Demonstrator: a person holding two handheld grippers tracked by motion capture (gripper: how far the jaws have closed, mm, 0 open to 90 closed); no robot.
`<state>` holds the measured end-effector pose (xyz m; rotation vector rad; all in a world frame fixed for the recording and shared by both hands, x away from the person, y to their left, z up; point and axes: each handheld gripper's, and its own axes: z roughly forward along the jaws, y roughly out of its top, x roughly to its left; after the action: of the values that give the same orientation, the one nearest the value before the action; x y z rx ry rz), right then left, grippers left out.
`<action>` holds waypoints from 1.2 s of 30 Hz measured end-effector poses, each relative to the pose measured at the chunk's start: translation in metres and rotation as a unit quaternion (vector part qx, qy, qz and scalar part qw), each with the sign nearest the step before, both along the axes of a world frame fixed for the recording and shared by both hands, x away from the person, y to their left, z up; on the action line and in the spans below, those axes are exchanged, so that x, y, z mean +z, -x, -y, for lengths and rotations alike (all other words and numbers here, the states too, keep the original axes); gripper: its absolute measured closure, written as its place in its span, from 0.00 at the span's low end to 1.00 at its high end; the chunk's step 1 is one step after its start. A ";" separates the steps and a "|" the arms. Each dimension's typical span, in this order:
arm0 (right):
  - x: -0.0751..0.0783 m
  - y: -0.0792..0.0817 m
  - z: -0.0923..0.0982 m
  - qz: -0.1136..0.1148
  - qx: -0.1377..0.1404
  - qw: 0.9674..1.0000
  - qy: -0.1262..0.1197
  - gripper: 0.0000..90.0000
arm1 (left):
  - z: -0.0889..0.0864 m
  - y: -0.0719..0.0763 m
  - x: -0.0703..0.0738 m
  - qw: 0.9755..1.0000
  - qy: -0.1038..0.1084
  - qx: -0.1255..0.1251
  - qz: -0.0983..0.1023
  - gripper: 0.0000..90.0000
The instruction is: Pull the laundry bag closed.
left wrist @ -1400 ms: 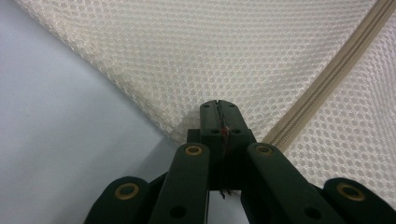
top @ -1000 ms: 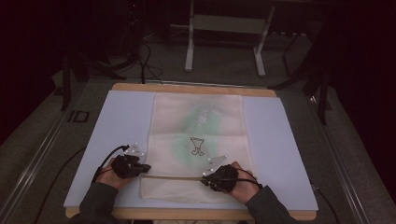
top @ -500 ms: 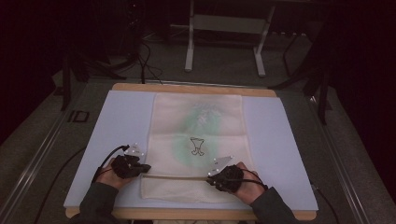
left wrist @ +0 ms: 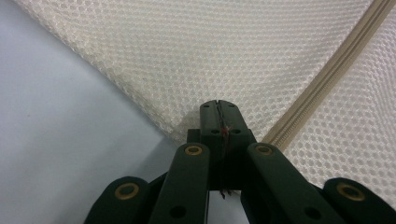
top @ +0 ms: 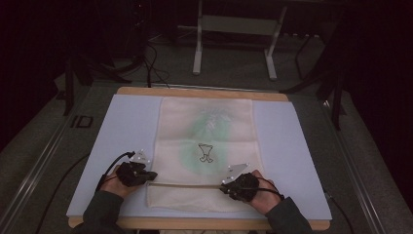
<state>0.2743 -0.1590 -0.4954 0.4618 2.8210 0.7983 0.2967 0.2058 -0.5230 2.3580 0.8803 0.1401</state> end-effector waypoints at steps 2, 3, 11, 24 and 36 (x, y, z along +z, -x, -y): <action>0.000 0.000 0.002 0.000 -0.002 1.000 0.001 0.91 | 0.000 0.000 0.000 1.000 0.000 0.000 0.000 1.00; -0.001 0.000 0.002 -0.001 -0.001 1.000 -0.001 0.91 | 0.000 0.000 0.000 1.000 0.000 0.000 0.000 1.00; -0.001 0.001 0.010 -0.002 -0.008 1.000 0.001 0.91 | 0.000 0.000 0.000 1.000 -0.001 -0.001 0.000 1.00; -0.005 0.002 0.026 -0.007 -0.025 1.000 0.000 0.91 | 0.000 0.000 0.000 1.000 -0.001 -0.001 0.000 1.00; -0.006 0.004 0.043 -0.008 -0.042 0.999 -0.003 0.91 | 0.000 0.000 0.000 1.000 -0.001 -0.001 0.000 1.00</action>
<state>0.2705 -0.2018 -0.5012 0.5860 2.7929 0.7890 0.2967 0.2055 -0.5229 2.3602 0.8793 0.1397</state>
